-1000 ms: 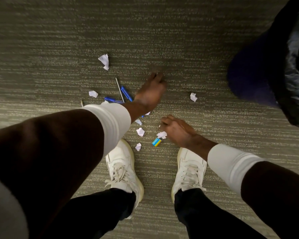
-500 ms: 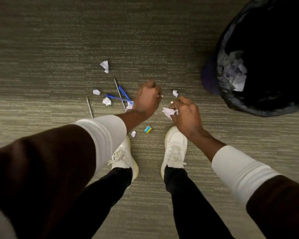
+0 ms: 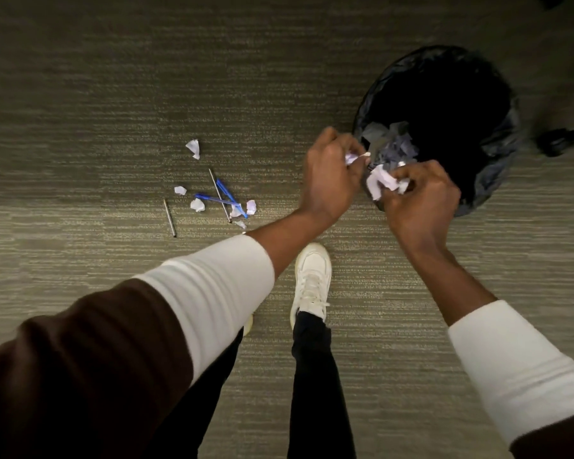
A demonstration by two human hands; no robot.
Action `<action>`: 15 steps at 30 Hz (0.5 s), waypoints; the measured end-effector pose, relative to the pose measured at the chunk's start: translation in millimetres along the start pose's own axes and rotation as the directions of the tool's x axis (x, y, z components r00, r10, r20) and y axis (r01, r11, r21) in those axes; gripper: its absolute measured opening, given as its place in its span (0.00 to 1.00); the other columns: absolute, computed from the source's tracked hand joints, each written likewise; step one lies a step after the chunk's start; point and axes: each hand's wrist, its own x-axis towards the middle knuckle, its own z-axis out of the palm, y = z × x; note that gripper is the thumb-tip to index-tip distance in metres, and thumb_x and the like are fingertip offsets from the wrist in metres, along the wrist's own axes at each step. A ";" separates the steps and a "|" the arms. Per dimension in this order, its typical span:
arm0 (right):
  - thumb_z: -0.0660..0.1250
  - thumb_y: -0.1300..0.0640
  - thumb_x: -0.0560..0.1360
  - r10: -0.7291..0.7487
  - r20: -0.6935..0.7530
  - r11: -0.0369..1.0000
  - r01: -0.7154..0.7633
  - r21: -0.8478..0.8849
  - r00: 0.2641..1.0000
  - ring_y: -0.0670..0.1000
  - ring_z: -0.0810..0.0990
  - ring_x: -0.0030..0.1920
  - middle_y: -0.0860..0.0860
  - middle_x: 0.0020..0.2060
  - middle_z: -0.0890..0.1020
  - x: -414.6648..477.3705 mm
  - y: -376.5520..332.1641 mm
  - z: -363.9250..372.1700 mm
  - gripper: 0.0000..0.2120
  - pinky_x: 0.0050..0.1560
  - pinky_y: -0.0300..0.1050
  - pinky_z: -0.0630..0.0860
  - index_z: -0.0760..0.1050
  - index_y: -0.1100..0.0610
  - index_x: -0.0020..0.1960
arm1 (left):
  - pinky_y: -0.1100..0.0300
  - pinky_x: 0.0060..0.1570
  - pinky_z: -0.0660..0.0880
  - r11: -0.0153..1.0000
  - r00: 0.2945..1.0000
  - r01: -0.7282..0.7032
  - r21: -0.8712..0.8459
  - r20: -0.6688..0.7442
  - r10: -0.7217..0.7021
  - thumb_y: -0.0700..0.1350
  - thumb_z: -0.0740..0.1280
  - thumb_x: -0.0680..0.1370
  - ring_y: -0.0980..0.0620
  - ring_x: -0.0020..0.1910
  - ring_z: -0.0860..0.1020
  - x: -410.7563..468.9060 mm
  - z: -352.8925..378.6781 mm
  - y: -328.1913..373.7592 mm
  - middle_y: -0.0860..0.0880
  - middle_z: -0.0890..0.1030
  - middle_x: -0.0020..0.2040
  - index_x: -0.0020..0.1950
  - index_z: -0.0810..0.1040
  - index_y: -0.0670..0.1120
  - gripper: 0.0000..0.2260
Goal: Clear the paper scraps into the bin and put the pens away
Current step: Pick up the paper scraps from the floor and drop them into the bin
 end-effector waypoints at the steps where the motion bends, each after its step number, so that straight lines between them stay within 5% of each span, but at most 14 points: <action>1: 0.77 0.60 0.70 0.026 -0.015 1.000 -0.026 -0.007 1.000 0.60 0.84 0.43 0.59 0.49 0.85 5.8 5.7 -6.4 0.10 0.47 0.50 0.79 0.87 0.59 0.52 | 0.59 0.47 0.74 1.000 1.000 -0.014 -0.015 0.004 0.014 0.39 0.77 0.75 0.51 0.44 0.78 1.6 5.5 9.7 0.45 0.81 0.50 0.49 0.85 0.42 0.04; 8: 0.71 0.53 0.73 0.185 -0.015 0.982 -0.185 -0.031 0.983 0.61 0.85 0.51 0.59 0.51 0.87 38.6 36.5 -16.5 0.13 0.54 0.54 0.79 0.84 0.56 0.55 | 0.55 0.51 0.74 0.999 0.990 -0.033 -0.021 0.139 0.035 0.44 0.75 0.79 0.44 0.53 0.81 13.1 41.5 39.8 0.43 0.83 0.54 0.55 0.83 0.40 0.10; 12: 0.67 0.56 0.72 0.217 0.028 0.970 -0.213 -0.116 0.976 0.61 0.84 0.57 0.59 0.56 0.85 48.4 38.2 -11.9 0.19 0.61 0.54 0.79 0.79 0.55 0.63 | 0.53 0.63 0.77 1.000 0.980 -0.011 -0.029 0.198 0.017 0.46 0.71 0.82 0.43 0.66 0.81 8.0 36.3 37.5 0.43 0.83 0.67 0.74 0.76 0.42 0.21; 15: 0.66 0.58 0.71 0.190 0.027 0.975 -0.186 -0.119 0.981 0.60 0.86 0.53 0.59 0.56 0.84 46.4 32.1 -10.0 0.18 0.59 0.51 0.80 0.81 0.54 0.60 | 0.49 0.55 0.81 0.999 0.985 -0.011 -0.039 0.170 0.018 0.43 0.69 0.82 0.44 0.56 0.83 -3.3 26.4 24.4 0.45 0.85 0.60 0.68 0.79 0.43 0.14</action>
